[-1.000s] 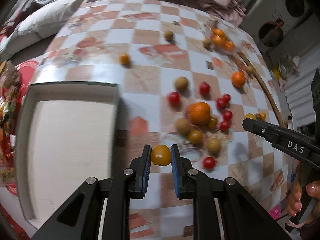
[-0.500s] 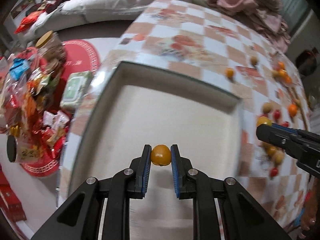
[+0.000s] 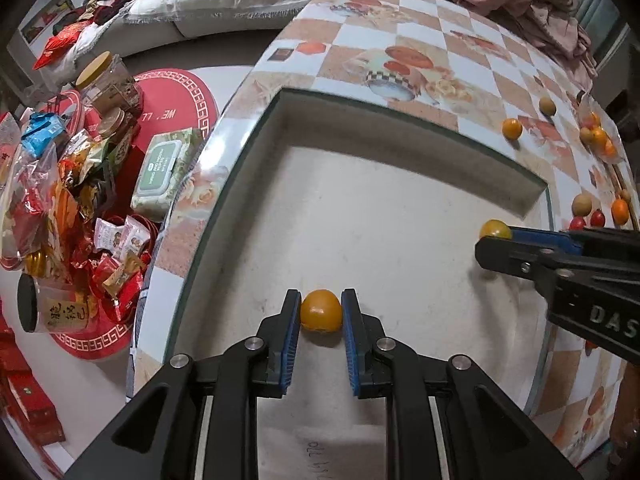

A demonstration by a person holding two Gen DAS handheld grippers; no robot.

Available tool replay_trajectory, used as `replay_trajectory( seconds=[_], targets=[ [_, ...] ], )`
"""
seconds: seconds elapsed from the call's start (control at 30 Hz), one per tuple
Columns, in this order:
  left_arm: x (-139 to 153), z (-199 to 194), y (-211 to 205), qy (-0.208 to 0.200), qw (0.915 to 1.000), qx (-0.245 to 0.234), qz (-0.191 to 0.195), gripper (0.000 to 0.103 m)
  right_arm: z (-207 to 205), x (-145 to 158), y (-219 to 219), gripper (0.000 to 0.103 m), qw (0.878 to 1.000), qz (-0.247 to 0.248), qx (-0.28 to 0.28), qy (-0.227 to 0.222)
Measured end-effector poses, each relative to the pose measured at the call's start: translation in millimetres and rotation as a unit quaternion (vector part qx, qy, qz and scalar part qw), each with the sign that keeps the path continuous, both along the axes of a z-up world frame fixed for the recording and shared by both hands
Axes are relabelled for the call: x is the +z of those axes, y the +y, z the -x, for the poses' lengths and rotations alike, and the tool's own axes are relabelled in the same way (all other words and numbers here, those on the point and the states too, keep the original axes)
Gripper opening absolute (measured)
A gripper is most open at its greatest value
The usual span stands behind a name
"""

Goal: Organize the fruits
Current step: 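Carry both fruits into the white tray and open both tools, then move both open tools back over the fruits on the table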

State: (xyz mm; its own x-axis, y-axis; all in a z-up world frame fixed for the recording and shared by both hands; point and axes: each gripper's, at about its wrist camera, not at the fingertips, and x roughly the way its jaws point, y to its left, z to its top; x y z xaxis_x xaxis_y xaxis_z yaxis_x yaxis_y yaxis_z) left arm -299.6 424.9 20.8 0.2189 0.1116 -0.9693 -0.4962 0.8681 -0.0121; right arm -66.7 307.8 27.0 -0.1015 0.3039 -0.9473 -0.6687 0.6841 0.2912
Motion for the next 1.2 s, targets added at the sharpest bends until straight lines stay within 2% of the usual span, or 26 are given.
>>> replay_trajectory(
  seconds=[0.03,0.07,0.1,0.17,0.23,0.33,0.47,0.8,1.2],
  targets=[
    [-0.5,1.0,-0.9,-0.001,1.0000,-0.002,0.001,0.021,0.2,-3.0,1.0,0.024,1.000,0.006,0.003,0.000],
    [-0.9,1.7,-1.6,-0.002,1.0000,-0.005,-0.001,0.029,0.6,-6.1,1.7,0.024,1.000,0.011,0.006,0.000],
    [-1.0,2.6,-2.1,-0.001,1.0000,-0.007,-0.004,0.050,1.4,-8.8,1.4,0.024,1.000,0.016,0.007,0.000],
    [0.8,5.2,-2.6,-0.008,0.9999,-0.004,-0.013,0.070,2.1,-8.3,0.5,0.024,1.000,0.015,0.009,-0.007],
    [1.4,7.3,-2.8,-0.011,0.9998,-0.004,-0.019,0.070,3.9,-8.0,1.6,0.026,1.000,0.019,0.018,-0.013],
    [-3.3,8.6,0.8,0.000,0.9999,0.007,-0.009,0.070,3.6,-8.1,3.4,0.035,1.000,0.014,0.021,-0.007],
    [-0.7,11.9,3.4,-0.002,0.9999,0.012,-0.002,0.070,3.2,-4.8,7.6,0.074,1.000,0.008,0.014,-0.017],
    [21.1,2.8,-5.0,-0.002,1.0000,0.005,-0.002,0.070,-10.3,31.2,-13.1,0.077,0.999,-0.042,-0.024,-0.016],
    [58.9,-63.5,-54.8,-0.030,0.9980,-0.053,0.018,0.070,-69.3,59.3,-95.1,0.077,0.991,-0.041,-0.118,-0.049]
  ],
)
